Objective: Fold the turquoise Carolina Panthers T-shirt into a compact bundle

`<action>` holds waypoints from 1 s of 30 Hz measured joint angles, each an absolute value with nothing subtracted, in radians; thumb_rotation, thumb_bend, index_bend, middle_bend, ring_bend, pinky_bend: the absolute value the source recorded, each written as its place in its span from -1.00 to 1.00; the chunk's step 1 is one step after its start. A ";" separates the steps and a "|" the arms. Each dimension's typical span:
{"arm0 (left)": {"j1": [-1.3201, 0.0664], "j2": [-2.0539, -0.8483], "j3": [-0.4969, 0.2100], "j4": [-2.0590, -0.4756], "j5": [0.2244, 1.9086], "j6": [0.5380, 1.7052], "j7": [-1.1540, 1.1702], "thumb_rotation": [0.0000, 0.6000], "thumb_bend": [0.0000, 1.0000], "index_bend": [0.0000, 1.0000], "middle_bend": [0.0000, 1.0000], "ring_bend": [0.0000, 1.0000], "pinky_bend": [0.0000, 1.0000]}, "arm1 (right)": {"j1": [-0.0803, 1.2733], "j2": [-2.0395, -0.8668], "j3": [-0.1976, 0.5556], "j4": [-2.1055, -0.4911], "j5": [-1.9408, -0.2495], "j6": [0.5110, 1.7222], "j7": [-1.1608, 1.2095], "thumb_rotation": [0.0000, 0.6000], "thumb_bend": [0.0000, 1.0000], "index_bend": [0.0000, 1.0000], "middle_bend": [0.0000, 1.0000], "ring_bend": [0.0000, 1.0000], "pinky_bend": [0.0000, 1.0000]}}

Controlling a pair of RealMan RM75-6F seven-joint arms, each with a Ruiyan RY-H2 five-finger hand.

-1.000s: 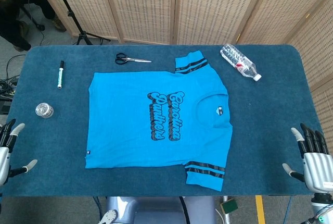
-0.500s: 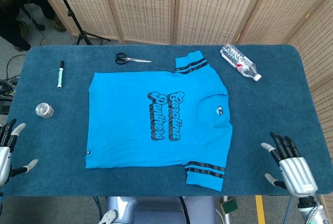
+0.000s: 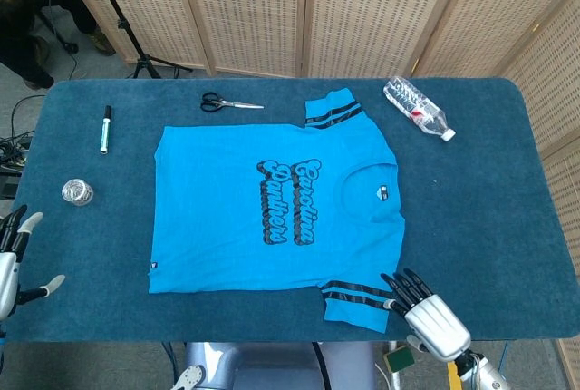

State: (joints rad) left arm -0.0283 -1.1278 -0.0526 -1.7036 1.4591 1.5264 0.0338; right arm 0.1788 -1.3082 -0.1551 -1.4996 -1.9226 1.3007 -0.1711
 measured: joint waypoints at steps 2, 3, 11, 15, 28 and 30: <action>-0.030 -1.130 -0.053 -1.703 1.456 1.523 0.037 1.00 -1.00 -1.00 -1.00 -1.00 -1.00 | 0.190 -1.315 -0.152 -1.508 -1.919 1.287 -0.181 1.00 -0.69 -0.35 -1.00 -1.00 -1.00; -0.030 -1.131 -0.053 -1.702 1.455 1.522 0.039 1.00 -1.00 -1.00 -1.00 -1.00 -1.00 | 0.198 -1.318 -0.148 -1.516 -1.916 1.277 -0.187 1.00 -0.69 -0.35 -1.00 -1.00 -1.00; -0.033 -1.137 -0.055 -1.699 1.444 1.515 0.052 1.00 -1.00 -1.00 -1.00 -1.00 -1.00 | 0.266 -1.353 -0.120 -1.567 -1.888 1.169 -0.233 1.00 -0.69 -0.31 -1.00 -1.00 -1.00; -0.035 -1.138 -0.057 -1.698 1.437 1.510 0.054 1.00 -1.00 -1.00 -1.00 -1.00 -1.00 | 0.293 -1.390 -0.110 -1.568 -1.865 1.125 -0.267 1.00 -0.69 -0.29 -1.00 -1.00 -1.00; -0.042 -1.141 -0.063 -1.694 1.420 1.497 0.057 1.00 -1.00 -1.00 -1.00 -1.00 -1.00 | 0.324 -1.435 -0.115 -1.544 -1.826 1.090 -0.326 1.00 -0.58 -0.22 -1.00 -1.00 -1.00; -0.042 -1.141 -0.062 -1.695 1.420 1.496 0.059 1.00 -1.00 -1.00 -1.00 -1.00 -1.00 | 0.326 -1.436 -0.118 -1.544 -1.822 1.089 -0.328 1.00 -0.58 -0.20 -1.00 -1.00 -1.00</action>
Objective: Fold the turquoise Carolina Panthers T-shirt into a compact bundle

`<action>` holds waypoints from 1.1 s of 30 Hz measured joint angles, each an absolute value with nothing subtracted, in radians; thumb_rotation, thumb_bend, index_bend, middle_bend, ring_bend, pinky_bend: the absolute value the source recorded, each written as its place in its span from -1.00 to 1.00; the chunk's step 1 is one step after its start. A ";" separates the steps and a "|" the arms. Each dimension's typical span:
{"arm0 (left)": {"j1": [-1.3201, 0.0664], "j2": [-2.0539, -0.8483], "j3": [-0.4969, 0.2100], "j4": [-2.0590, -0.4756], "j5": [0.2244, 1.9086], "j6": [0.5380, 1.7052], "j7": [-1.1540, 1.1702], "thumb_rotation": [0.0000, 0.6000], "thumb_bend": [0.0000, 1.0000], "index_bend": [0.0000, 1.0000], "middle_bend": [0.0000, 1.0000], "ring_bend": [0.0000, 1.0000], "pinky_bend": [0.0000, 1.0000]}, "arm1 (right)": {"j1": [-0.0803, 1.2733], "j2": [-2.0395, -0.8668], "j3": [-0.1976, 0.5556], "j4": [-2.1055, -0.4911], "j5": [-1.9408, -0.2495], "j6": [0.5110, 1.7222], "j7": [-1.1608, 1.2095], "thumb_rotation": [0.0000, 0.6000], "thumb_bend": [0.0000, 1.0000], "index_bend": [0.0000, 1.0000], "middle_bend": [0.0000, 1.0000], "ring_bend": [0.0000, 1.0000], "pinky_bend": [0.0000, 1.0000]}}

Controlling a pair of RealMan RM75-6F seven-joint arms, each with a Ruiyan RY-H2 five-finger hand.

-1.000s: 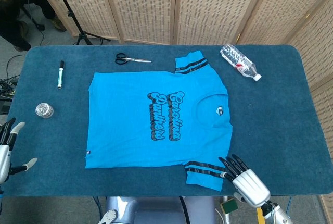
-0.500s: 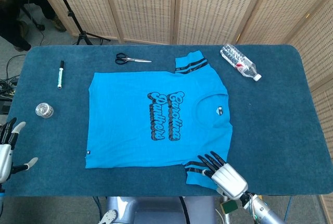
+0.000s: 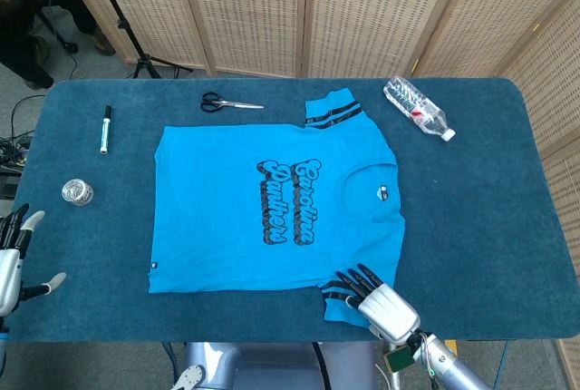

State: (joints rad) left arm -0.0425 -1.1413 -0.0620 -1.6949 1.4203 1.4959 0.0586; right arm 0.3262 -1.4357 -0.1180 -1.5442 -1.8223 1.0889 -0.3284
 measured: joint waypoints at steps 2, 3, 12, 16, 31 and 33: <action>-0.043 -1.142 -0.062 -1.695 1.420 1.496 0.060 1.00 -1.00 -1.00 -1.00 -1.00 -1.00 | 0.328 -1.437 -0.119 -1.544 -1.821 1.088 -0.330 1.00 -0.58 -0.20 -1.00 -1.00 -1.00; -0.043 -1.142 -0.061 -1.695 1.420 1.496 0.060 1.00 -1.00 -1.00 -1.00 -1.00 -1.00 | 0.329 -1.438 -0.120 -1.543 -1.819 1.087 -0.331 1.00 -0.58 -0.20 -1.00 -1.00 -1.00; -0.043 -1.138 -0.063 -1.696 1.416 1.495 0.052 1.00 -1.00 -1.00 -1.00 -1.00 -1.00 | 0.349 -1.459 -0.127 -1.542 -1.806 1.064 -0.353 1.00 -0.41 -0.09 -1.00 -1.00 -1.00; -0.043 -1.136 -0.065 -1.696 1.414 1.495 0.045 1.00 -1.00 -1.00 -1.00 -1.00 -1.00 | 0.356 -1.471 -0.127 -1.540 -1.793 1.054 -0.363 1.00 -0.32 -0.05 -1.00 -1.00 -1.00; -0.043 -1.134 -0.065 -1.697 1.412 1.495 0.044 1.00 -1.00 -1.00 -1.00 -1.00 -1.00 | 0.370 -1.492 -0.132 -1.525 -1.768 1.050 -0.380 1.00 0.03 0.13 -1.00 -1.00 -1.00; -0.043 -1.134 -0.065 -1.697 1.411 1.495 0.044 1.00 -1.00 -1.00 -1.00 -1.00 -1.00 | 0.370 -1.495 -0.133 -1.522 -1.768 1.055 -0.377 1.00 0.05 0.15 -1.00 -1.00 -1.00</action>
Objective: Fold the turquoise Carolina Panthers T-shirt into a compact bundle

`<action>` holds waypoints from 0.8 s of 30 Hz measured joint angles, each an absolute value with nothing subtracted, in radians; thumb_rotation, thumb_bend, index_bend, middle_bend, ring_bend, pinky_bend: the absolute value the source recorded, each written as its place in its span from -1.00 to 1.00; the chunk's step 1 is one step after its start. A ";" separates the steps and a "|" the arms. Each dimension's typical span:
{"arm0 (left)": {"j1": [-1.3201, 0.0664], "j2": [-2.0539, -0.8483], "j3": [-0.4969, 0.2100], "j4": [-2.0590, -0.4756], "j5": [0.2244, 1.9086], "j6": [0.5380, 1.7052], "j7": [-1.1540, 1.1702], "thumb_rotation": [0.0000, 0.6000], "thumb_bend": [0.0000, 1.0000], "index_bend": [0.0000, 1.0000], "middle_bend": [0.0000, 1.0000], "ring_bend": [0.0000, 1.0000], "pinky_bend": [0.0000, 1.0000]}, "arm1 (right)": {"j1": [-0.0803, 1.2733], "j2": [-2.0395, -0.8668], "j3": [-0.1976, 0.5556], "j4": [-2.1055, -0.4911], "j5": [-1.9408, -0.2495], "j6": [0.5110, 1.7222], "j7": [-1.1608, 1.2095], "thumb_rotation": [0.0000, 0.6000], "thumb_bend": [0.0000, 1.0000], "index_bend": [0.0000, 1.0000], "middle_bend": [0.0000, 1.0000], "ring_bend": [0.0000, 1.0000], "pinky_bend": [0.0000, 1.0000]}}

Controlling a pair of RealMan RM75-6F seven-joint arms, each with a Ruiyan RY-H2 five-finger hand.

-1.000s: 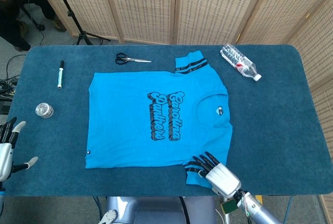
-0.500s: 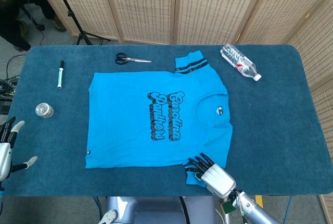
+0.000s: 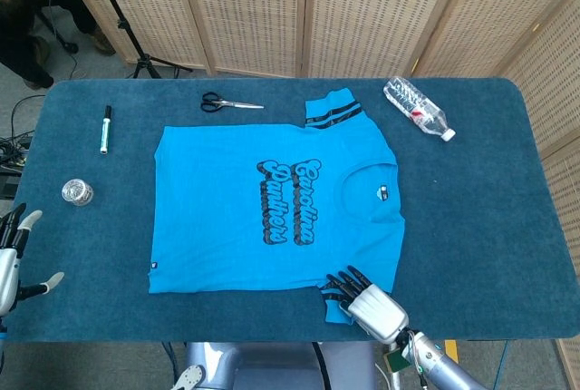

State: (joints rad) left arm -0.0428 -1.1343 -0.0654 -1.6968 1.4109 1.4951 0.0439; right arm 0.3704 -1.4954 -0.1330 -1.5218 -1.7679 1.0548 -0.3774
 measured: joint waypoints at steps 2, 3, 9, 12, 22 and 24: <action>-0.043 -1.135 -0.065 -1.696 1.411 1.495 0.044 1.00 -1.00 -1.00 -1.00 -1.00 -1.00 | 0.371 -1.498 -0.134 -1.520 -1.769 1.061 -0.372 1.00 0.08 0.17 -1.00 -1.00 -1.00; -0.043 -1.135 -0.065 -1.696 1.411 1.495 0.045 1.00 -1.00 -1.00 -1.00 -1.00 -1.00 | 0.371 -1.499 -0.134 -1.518 -1.771 1.067 -0.366 1.00 0.09 0.17 -0.99 -1.00 -1.00; -0.048 -1.139 -0.063 -1.690 1.416 1.488 0.048 1.00 -0.99 -1.00 -1.00 -1.00 -1.00 | 0.374 -1.507 -0.133 -1.508 -1.777 1.095 -0.314 1.00 0.10 0.20 -0.95 -1.00 -1.00; -0.054 -1.144 -0.058 -1.679 1.437 1.485 0.047 1.00 -0.99 -1.00 -1.00 -1.00 -1.00 | 0.378 -1.508 -0.128 -1.506 -1.774 1.104 -0.277 1.00 0.11 0.22 -0.95 -1.00 -1.00; -0.106 -1.162 0.005 -1.537 1.621 1.446 -0.150 1.00 -0.99 -1.00 -1.00 -1.00 -1.00 | 0.396 -1.480 -0.103 -1.533 -1.734 1.120 -0.168 1.00 0.11 0.25 -0.95 -1.00 -1.00; -0.120 -1.175 0.019 -1.483 1.664 1.445 -0.200 1.00 -0.99 -1.00 -1.00 -1.00 -1.00 | 0.398 -1.470 -0.099 -1.542 -1.724 1.123 -0.152 1.00 0.11 0.25 -0.95 -1.00 -1.00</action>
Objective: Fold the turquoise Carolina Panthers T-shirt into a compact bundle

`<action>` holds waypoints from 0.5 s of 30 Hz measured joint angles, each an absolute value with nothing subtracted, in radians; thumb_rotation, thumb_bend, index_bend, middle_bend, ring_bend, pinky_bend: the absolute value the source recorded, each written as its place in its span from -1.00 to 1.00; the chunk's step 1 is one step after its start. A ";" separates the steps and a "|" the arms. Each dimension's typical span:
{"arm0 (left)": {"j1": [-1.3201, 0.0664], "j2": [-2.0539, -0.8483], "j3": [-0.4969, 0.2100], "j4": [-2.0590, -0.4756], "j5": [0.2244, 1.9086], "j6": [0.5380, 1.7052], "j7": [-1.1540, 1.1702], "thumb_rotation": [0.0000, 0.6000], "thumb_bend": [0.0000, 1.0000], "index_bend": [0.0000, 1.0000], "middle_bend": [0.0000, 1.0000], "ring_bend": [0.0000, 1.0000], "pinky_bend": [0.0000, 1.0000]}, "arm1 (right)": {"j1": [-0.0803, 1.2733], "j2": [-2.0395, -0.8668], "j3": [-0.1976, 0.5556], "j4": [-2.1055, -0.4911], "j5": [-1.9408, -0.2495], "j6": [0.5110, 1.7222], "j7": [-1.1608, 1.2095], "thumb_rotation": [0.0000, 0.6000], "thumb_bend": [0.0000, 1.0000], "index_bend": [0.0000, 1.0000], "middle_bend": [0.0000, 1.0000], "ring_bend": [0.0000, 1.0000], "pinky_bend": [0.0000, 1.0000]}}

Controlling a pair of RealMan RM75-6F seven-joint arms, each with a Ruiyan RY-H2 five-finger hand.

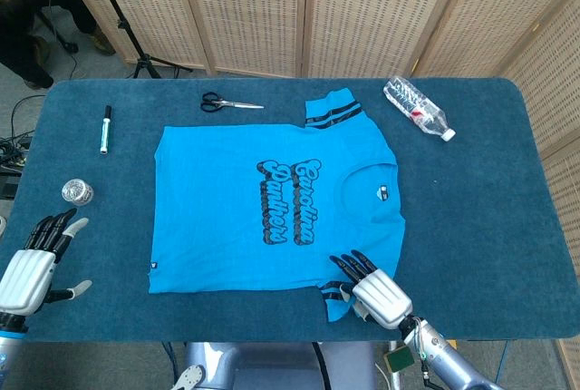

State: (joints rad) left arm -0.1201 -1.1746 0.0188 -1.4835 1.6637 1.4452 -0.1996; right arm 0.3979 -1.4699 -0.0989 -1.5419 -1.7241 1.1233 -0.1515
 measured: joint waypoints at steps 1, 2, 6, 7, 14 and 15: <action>-0.130 -1.186 0.029 -1.445 1.693 1.446 -0.233 1.00 -0.99 -1.00 -1.00 -1.00 -1.00 | 0.398 -1.466 -0.098 -1.545 -1.722 1.125 -0.145 1.00 0.11 0.25 -0.95 -1.00 -1.00; -0.137 -1.195 0.037 -1.416 1.716 1.447 -0.258 1.00 -0.99 -1.00 -1.00 -1.00 -1.00 | 0.399 -1.464 -0.098 -1.547 -1.721 1.128 -0.139 1.00 0.11 0.25 -0.94 -1.00 -1.00; -0.164 -1.244 0.073 -1.301 1.805 1.462 -0.350 1.00 -0.99 -1.00 -1.00 -1.00 -1.00 | 0.396 -1.456 -0.102 -1.553 -1.722 1.143 -0.103 1.00 0.13 0.25 -0.94 -1.00 -1.00; -0.170 -1.262 0.084 -1.271 1.824 1.472 -0.371 1.00 -0.99 -1.00 -1.00 -1.00 -1.00 | 0.395 -1.454 -0.105 -1.553 -1.726 1.150 -0.093 1.00 0.13 0.25 -0.93 -1.00 -1.00; -0.181 -1.342 0.117 -1.169 1.855 1.529 -0.436 1.00 -0.99 -1.00 -1.00 -1.00 -1.00 | 0.375 -1.441 -0.135 -1.525 -1.784 1.233 -0.025 1.00 0.14 0.25 -0.92 -1.00 -1.00; -0.181 -1.348 0.120 -1.160 1.856 1.531 -0.441 1.00 -0.99 -1.00 -1.00 -1.00 -1.00 | 0.371 -1.439 -0.141 -1.517 -1.793 1.246 -0.015 1.00 0.14 0.25 -0.92 -1.00 -1.00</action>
